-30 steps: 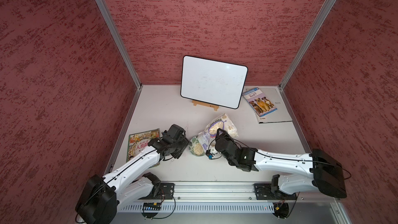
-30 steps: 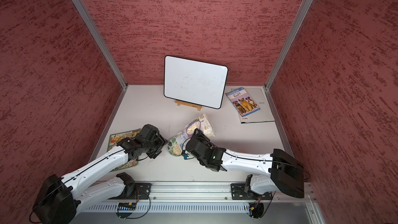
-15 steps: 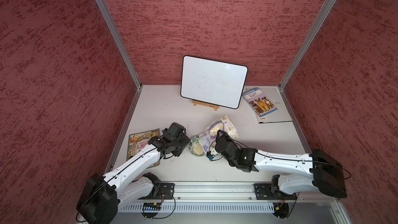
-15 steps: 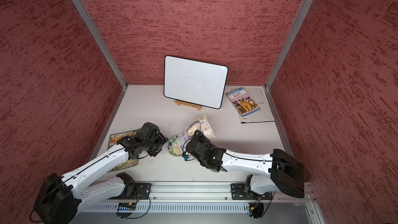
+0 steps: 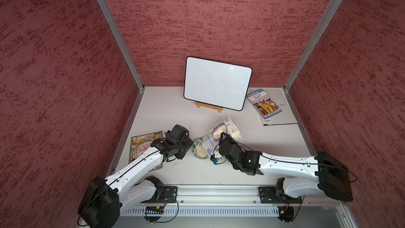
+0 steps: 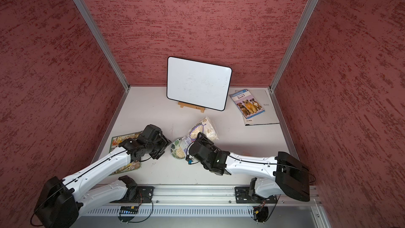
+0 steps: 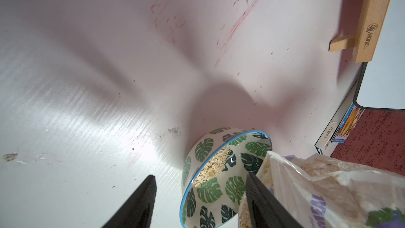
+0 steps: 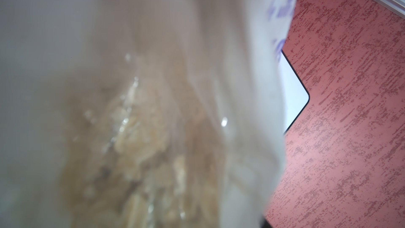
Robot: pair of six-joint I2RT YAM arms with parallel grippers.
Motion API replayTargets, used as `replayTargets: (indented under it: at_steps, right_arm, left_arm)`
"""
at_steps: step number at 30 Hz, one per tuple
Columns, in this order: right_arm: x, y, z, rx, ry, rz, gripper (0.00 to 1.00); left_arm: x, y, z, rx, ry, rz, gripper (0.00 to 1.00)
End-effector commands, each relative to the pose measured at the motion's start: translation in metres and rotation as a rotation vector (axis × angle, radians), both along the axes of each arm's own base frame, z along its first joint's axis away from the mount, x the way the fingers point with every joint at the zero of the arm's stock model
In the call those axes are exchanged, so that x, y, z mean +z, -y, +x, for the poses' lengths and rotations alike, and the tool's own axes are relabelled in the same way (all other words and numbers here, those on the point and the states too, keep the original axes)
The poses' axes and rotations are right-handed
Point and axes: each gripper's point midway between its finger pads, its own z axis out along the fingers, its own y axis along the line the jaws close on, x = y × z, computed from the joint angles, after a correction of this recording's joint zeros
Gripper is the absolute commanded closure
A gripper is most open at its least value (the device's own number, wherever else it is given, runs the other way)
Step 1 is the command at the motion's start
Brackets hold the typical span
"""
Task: Pour the oats into the breakfast bowl
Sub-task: Pour the oats into the bowl.
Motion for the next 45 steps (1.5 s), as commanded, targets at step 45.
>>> replayTargets:
  at_steps: [45]
  right_arm:
    - [0.059, -0.022, 0.009, 0.004, 0.114, 0.156, 1.00]
  left_arm:
    - [0.013, -0.001, 0.004, 0.004, 0.046, -0.025, 0.34]
